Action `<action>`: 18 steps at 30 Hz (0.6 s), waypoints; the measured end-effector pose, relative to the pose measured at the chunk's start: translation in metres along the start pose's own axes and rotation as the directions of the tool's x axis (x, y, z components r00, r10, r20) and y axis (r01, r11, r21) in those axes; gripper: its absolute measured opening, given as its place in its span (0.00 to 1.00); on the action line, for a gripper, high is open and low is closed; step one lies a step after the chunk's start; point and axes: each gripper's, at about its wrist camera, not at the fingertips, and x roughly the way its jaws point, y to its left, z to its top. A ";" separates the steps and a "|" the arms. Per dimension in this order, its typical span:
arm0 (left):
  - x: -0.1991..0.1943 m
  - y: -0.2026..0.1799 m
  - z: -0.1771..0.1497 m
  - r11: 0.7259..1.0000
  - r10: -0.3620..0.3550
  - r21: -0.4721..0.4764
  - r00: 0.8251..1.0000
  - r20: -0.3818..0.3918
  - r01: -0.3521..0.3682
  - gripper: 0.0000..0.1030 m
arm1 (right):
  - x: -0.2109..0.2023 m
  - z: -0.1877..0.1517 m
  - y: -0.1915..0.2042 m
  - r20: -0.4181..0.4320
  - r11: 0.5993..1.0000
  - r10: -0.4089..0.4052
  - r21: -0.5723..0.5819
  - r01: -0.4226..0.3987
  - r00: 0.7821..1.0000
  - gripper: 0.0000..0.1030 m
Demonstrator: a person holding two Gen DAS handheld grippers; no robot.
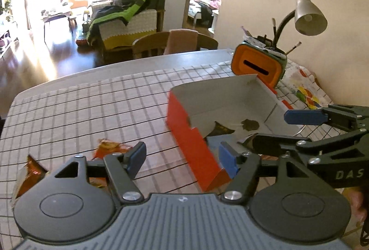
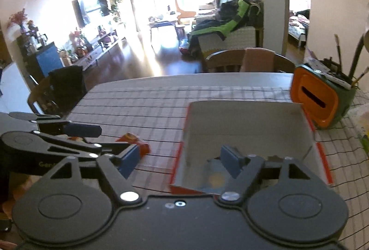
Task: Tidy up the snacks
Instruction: 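Withdraw both tools from the box toward the snack pile, then grasp the red chip bag with the right gripper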
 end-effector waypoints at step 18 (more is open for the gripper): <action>-0.076 0.096 -0.060 0.989 0.135 -0.074 0.988 0.075 -0.130 0.84 | 0.014 -0.012 0.099 0.075 0.991 0.127 -0.051 -0.123 0.989 1.00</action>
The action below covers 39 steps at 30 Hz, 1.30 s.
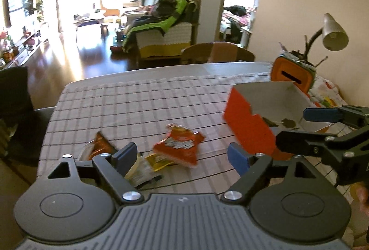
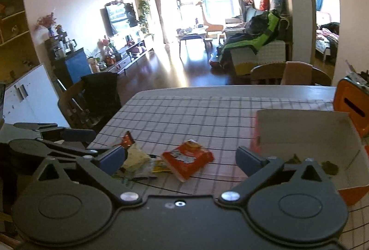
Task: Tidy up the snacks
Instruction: 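Grasp the red chip bag with the right gripper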
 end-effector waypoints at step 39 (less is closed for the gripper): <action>0.097 0.117 -0.081 0.899 0.206 -0.307 0.919 -0.336 -0.314 0.84 | 0.254 -0.005 -0.023 -0.405 0.889 -0.199 0.307 0.338 0.892 0.96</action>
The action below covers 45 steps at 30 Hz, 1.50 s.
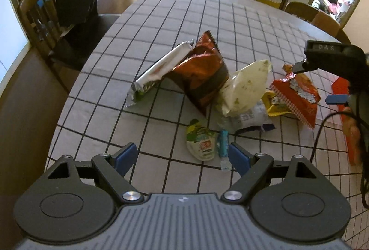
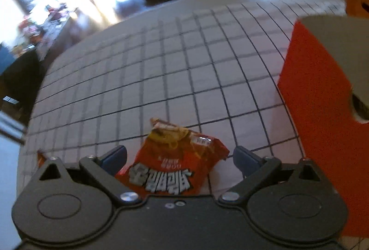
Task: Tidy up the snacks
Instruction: 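Grasp the red chip bag with the right gripper, then grasp the green-label snack cup with the left gripper while the right lifts the red chip bag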
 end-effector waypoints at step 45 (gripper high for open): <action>0.031 -0.009 0.008 0.998 0.024 0.062 0.998 -0.059 -0.020 0.42 | -0.016 -0.050 -0.007 -0.099 0.967 -0.021 -0.257 -0.005 0.995 0.73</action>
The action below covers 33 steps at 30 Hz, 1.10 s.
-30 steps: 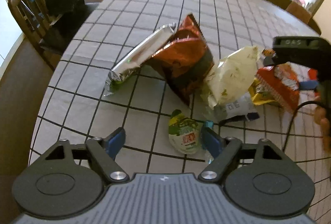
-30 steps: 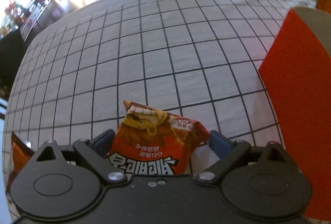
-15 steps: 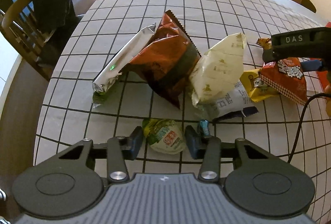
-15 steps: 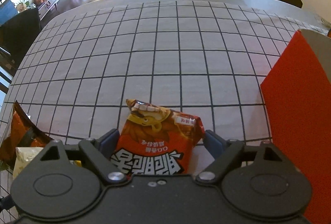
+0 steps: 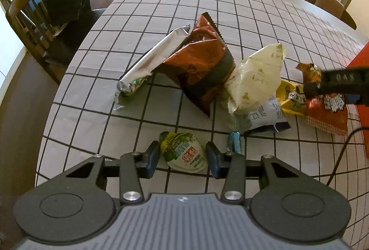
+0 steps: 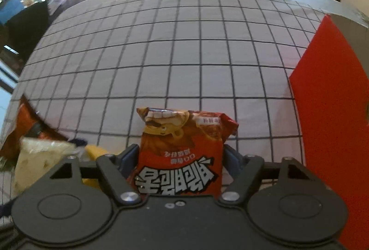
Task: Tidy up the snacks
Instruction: 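Grasp the green-label snack cup with the left gripper while the right lifts the red chip bag, then carry both snacks into the red box and open both grippers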
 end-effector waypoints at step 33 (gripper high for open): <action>-0.110 -0.024 -0.024 0.962 -0.224 0.196 0.959 0.175 0.189 0.42 | -0.187 -0.103 -0.025 0.258 0.998 0.057 -0.030 -0.051 0.964 0.61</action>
